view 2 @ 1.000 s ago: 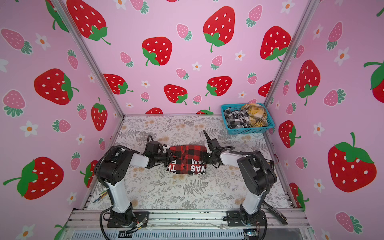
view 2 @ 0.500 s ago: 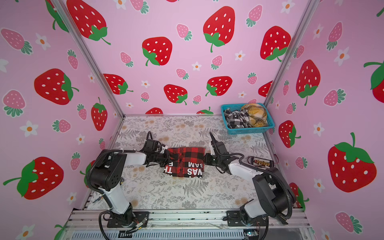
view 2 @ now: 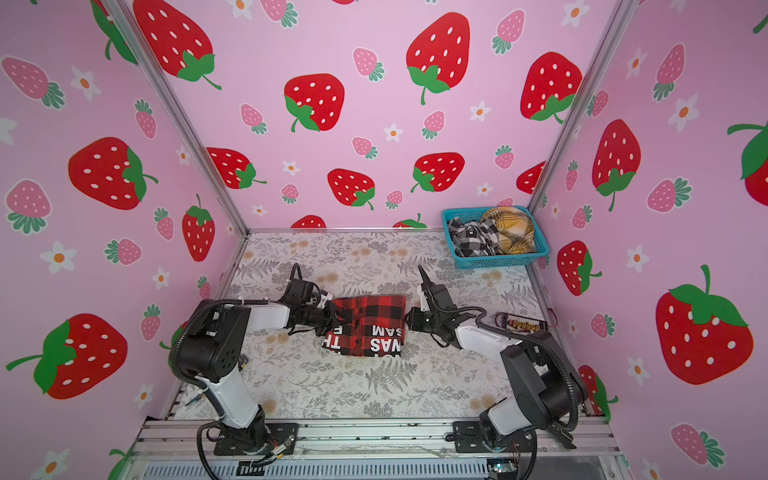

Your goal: Fold and stack the long sleeve shirts

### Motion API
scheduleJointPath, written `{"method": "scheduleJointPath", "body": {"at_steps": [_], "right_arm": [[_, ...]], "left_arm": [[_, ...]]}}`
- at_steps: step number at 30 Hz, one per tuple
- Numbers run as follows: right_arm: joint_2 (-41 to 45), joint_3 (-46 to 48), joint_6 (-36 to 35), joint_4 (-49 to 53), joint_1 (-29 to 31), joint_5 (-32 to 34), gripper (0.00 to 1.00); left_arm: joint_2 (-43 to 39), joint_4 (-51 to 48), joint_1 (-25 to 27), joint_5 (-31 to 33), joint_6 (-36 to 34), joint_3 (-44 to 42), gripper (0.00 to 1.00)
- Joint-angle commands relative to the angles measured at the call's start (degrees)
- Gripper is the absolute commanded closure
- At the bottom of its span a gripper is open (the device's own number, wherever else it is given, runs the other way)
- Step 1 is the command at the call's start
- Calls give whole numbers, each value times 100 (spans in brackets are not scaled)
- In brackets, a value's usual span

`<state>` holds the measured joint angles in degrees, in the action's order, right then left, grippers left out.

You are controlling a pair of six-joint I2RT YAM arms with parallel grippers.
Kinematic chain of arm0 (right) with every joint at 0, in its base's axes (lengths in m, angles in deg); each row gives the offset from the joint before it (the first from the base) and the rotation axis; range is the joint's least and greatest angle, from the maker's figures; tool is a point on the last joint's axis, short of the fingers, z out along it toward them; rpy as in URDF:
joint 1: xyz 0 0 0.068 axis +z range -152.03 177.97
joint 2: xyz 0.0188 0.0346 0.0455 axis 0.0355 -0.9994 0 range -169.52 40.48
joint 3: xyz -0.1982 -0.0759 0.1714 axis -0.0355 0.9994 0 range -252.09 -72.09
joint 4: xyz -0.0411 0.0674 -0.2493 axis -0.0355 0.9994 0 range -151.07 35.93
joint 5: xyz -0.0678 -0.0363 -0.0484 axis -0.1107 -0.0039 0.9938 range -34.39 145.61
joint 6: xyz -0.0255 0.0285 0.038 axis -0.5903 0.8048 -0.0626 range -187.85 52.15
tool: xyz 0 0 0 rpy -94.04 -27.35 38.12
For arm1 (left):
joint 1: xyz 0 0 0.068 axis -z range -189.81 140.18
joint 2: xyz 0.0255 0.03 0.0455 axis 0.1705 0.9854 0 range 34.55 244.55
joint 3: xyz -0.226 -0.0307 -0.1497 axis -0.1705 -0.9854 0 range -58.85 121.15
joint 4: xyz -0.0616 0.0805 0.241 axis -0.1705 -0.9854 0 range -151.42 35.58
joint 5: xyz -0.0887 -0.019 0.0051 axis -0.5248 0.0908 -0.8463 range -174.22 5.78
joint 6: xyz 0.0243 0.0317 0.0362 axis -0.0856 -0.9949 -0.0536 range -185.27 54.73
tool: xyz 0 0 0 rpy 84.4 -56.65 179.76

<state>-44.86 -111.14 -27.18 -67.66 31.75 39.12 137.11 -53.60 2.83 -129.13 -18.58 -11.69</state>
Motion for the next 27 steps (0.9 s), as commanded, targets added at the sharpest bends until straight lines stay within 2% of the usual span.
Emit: {"method": "scheduleJointPath", "body": {"at_steps": [1, 4, 6, 9, 11, 16, 19, 21, 25, 27], "right_arm": [[9, 68, 42, -93, -8, -1, 80], [72, 88, 54, -118, 3, -18, 80], [180, 143, 82, -195, 1, -18, 80], [302, 223, 106, -296, -1, -11, 80], [333, 253, 98, -315, -7, -14, 80], [391, 273, 16, -322, -12, -87, 81], [506, 336, -6, -332, -44, -96, 81], [649, 420, -5, -363, -95, -117, 81], [896, 642, 42, -480, -274, -243, 81], [1027, 760, 60, -525, -379, -357, 81]], "left_arm": [[-376, -1323, -265, 400, -614, 443, 100], [-722, -2550, -613, 790, -1260, 1008, 100], [-904, -3671, -869, 1440, -1808, 1648, 100], [-972, -5289, -1057, 2818, -2639, 2860, 100], [-989, -6028, -1062, 3815, -2922, 3577, 100], [-1002, -6942, -948, 5891, -3054, 4557, 100], [-917, -7175, -618, 6702, -2917, 4714, 100], [-787, -7297, -205, 7112, -2696, 4715, 100], [-408, -7359, 716, 7527, -1991, 4628, 100], [-57, -7371, 1340, 7632, -1530, 4759, 100]]}}
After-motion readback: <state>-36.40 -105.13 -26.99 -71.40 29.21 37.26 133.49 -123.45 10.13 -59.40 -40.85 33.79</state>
